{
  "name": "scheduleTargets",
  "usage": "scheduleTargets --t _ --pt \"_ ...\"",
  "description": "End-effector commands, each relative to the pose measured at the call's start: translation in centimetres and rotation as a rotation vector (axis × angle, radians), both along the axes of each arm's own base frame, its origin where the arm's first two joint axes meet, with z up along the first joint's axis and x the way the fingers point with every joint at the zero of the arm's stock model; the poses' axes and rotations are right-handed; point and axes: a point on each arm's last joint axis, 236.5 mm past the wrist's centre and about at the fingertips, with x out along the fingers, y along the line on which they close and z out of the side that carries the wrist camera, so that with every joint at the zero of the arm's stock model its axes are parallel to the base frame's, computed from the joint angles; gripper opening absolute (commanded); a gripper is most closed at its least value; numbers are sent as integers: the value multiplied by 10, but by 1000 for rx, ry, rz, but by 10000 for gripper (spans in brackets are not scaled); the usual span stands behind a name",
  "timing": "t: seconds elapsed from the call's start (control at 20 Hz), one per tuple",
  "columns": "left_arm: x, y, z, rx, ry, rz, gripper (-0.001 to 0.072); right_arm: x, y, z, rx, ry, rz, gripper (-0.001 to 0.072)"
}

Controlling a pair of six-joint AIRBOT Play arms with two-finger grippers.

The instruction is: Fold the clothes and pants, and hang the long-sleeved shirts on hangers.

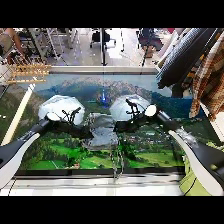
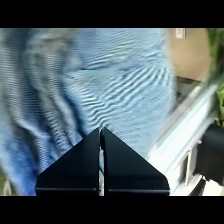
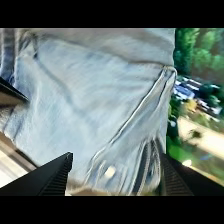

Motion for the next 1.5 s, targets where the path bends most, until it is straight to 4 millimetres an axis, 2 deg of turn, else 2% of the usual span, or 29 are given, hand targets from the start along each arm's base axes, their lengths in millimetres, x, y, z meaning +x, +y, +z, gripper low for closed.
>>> scheduleTargets --t 0.0,0.1,0.2,0.3,0.4,0.45,0.5,0.6,0.7,0.75,0.85,1.0,1.1,1.2,1.3,1.35,1.45 --pt "-7 8 -34 45 102 16 15 20 6 -40 164 129 -72 637" --pt "-9 8 -40 48 119 16 15 24 10 -44 225 169 -32 687" --pt "-9 8 -42 48 122 16 15 31 16 -49 244 188 -1 689" --pt "-9 8 -41 44 122 19 15 33 31 -46 296 206 32 689" --pt "-9 7 -41 44 122 19 15 24 51 -47 329 248 85 686" --pt "-8 7 -40 41 123 21 15 18 61 -47 342 269 114 656" --pt "-8 6 -39 34 124 24 15 12 73 -43 362 276 141 556" --pt "-6 2 -33 9 127 33 15 7 91 -27 396 221 219 67" --pt "-9 4 -15 -15 112 12 15 15 91 -2 401 156 224 67" --pt "-13 7 3 -37 93 -15 15 21 83 13 385 111 217 67" --pt "-22 18 48 -77 34 -57 16 34 51 45 324 49 170 67" --pt "-49 45 110 -78 -53 -127 16 49 -16 118 344 -70 18 67" --pt "-70 67 131 -9 -108 -165 16 40 -76 156 345 -127 -96 67" --pt "-78 89 141 90 -178 -165 17 20 -141 185 331 -191 -235 67" --pt "-82 100 151 139 -230 -151 17 -9 -209 199 305 -235 -409 67" --pt "-84 101 155 142 -245 -145 17 -28 -241 196 286 -225 -493 67" --pt "-85 102 157 143 -256 -142 17 -76 -306 170 222 -154 -690 67"
